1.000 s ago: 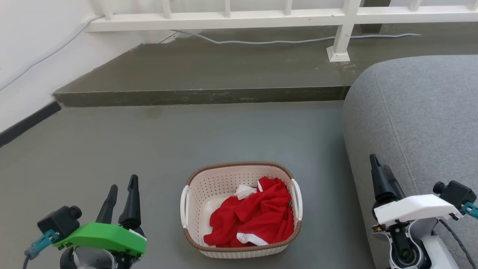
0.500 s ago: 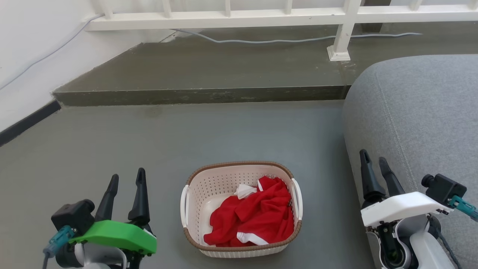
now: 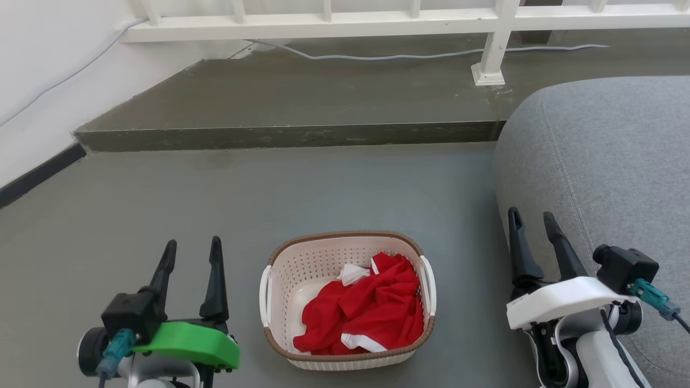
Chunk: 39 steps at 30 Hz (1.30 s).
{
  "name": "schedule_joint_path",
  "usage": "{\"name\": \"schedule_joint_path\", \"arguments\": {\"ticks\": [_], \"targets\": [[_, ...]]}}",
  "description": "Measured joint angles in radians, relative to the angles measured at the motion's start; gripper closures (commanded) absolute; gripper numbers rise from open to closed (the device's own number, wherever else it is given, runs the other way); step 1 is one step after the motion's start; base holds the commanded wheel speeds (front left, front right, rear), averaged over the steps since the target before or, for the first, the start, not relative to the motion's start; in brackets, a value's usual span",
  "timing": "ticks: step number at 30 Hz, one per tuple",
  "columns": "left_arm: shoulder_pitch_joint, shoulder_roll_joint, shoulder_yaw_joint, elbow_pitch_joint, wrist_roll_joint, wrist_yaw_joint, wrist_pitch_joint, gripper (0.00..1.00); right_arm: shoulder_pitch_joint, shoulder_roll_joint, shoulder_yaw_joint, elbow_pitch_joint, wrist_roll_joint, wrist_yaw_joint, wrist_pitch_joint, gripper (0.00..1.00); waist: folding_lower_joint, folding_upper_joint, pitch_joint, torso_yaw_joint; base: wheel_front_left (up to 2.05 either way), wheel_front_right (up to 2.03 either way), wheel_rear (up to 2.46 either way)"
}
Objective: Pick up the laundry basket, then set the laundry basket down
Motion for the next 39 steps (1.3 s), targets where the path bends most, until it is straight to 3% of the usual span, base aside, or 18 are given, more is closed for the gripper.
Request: {"name": "schedule_joint_path", "arguments": {"ticks": [24, 39], "targets": [[0.018, -0.001, -0.066, -0.070, 0.317, 0.050, -0.073, 0.00, 0.000, -0.002, 0.067, -0.082, -0.347, -0.059, -0.076, 0.00, 0.0000, 0.0000, 0.022, -0.004, 0.00, 0.00, 0.00], [0.022, -0.002, -0.068, -0.063, 0.309, 0.058, -0.074, 0.00, 0.003, -0.002, 0.066, -0.083, -0.352, -0.059, -0.077, 0.00, 0.0000, 0.0000, 0.017, -0.006, 0.00, 0.00, 0.00]]}}
